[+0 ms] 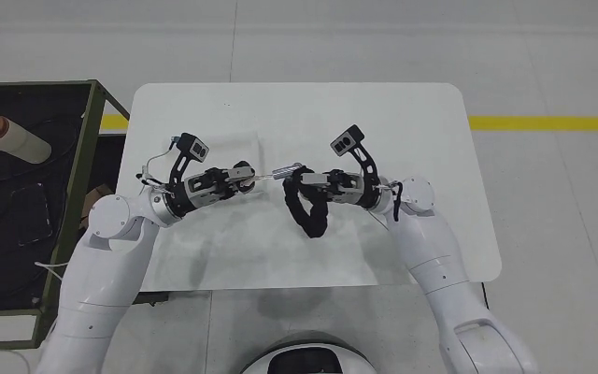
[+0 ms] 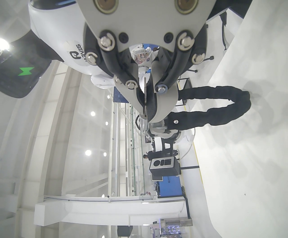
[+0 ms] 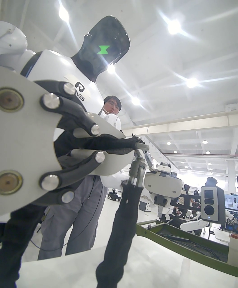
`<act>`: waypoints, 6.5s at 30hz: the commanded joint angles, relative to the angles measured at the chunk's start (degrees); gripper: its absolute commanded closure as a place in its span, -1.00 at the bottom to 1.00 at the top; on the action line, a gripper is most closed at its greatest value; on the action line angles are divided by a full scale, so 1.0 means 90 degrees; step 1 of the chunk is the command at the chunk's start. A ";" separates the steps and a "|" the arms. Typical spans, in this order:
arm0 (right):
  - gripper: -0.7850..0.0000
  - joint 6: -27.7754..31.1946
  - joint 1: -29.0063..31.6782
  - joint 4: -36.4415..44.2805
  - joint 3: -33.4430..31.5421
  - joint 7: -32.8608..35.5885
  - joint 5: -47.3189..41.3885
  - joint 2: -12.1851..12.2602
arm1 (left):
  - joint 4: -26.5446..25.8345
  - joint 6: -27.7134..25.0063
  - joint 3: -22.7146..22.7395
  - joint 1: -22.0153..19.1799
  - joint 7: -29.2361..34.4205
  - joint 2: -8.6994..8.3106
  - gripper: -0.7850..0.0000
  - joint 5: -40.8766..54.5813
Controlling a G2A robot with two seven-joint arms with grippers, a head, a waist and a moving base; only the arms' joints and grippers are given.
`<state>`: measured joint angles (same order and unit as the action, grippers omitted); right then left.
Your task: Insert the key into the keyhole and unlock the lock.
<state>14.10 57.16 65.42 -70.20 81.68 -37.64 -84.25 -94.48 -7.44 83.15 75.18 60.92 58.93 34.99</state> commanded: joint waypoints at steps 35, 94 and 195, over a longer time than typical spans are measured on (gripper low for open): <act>1.00 0.0721 0.0688 0.0815 -0.0172 -0.1121 -0.0057 0.0038 | -0.0616 -0.1131 0.0059 0.0903 -0.2538 0.0360 1.00 -0.0633; 1.00 -0.0244 0.0887 0.1253 -0.0091 -0.1202 -0.0112 0.0291 | -0.0988 0.0427 0.0505 0.0904 -0.1272 0.0480 1.00 -0.0572; 1.00 -0.0248 0.1639 0.2442 -0.0029 -0.2570 0.0615 0.0551 | -0.1279 -0.5618 0.1761 0.0437 -0.4944 0.0896 1.00 -0.7294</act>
<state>12.22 71.92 87.55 -70.67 58.47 -32.25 -79.30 -105.78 -58.00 99.70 79.20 21.09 66.96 -21.56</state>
